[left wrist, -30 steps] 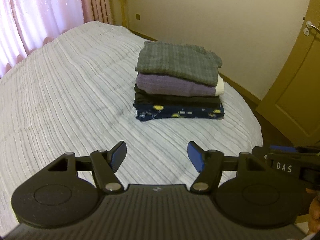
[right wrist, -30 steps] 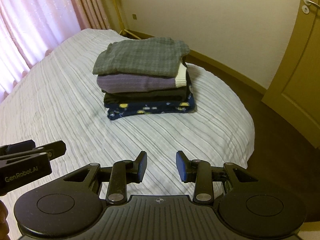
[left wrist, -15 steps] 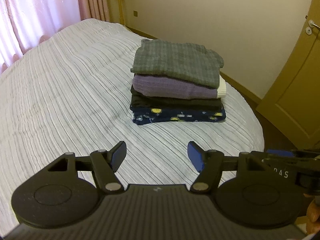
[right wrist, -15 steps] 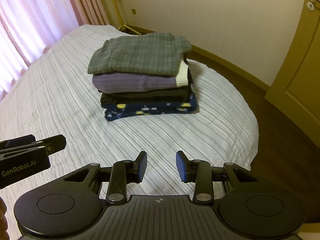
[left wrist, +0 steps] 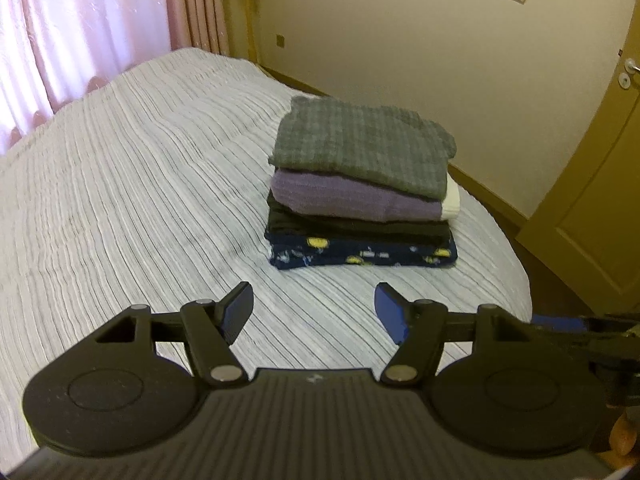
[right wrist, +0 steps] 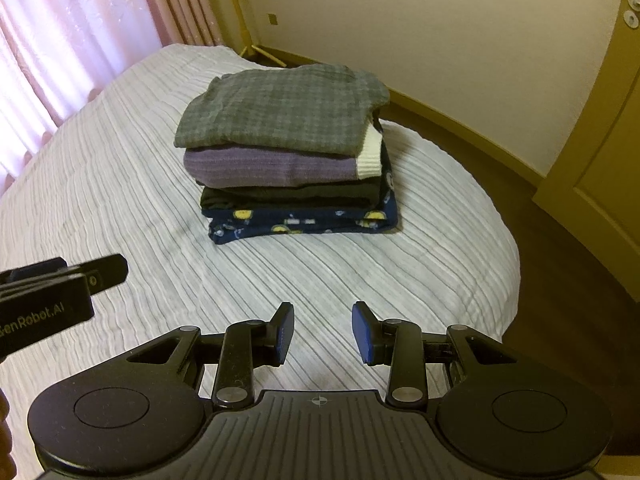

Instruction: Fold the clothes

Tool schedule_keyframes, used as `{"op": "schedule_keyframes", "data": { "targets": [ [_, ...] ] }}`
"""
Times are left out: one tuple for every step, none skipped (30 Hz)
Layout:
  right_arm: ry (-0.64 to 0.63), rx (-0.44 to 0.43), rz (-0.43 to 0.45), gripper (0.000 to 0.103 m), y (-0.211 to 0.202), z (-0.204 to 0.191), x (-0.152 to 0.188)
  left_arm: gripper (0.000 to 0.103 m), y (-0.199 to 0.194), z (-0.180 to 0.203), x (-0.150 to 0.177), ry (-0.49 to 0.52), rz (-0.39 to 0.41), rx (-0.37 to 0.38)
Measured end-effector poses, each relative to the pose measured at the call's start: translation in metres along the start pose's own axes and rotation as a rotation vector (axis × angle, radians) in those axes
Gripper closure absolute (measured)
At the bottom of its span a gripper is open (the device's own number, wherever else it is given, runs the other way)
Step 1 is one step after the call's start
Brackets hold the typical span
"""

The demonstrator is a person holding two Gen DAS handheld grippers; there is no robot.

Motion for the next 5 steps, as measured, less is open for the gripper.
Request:
{"op": "schedule_keyframes", "data": {
  "targets": [
    [-0.001, 0.001, 0.000, 0.067, 0.0002, -0.0001, -0.0003, 0.042, -0.0007, -0.0002, -0.0008, -0.003, 0.007, 0.000],
    [-0.003, 0.001, 0.000, 0.067, 0.0002, 0.0001, -0.0006, 0.042, -0.0014, -0.0004, -0.0016, -0.006, 0.014, -0.001],
    [-0.004, 0.001, 0.000, 0.067, 0.0002, 0.0003, -0.0008, 0.042, -0.0022, -0.0006, -0.0024, -0.010, 0.020, -0.001],
    [-0.005, 0.001, 0.001, 0.067, 0.0000, 0.0005, -0.0010, 0.042, -0.0029, -0.0003, -0.0030, -0.012, 0.024, 0.003],
    [-0.005, 0.001, 0.002, 0.067, -0.0003, 0.0009, -0.0011, 0.042, -0.0037, 0.0001, -0.0036, -0.014, 0.026, 0.009]
  ]
}}
Point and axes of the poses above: each gripper's, at about its wrist camera, not at the fingertips, and y roughly the way its jaws point, z to its right, x to its underside, the point moved 1 cm from there along y, roughly the way its jaws point, and after that the axes turned 11 degrees about y, right-handed, at the moved point
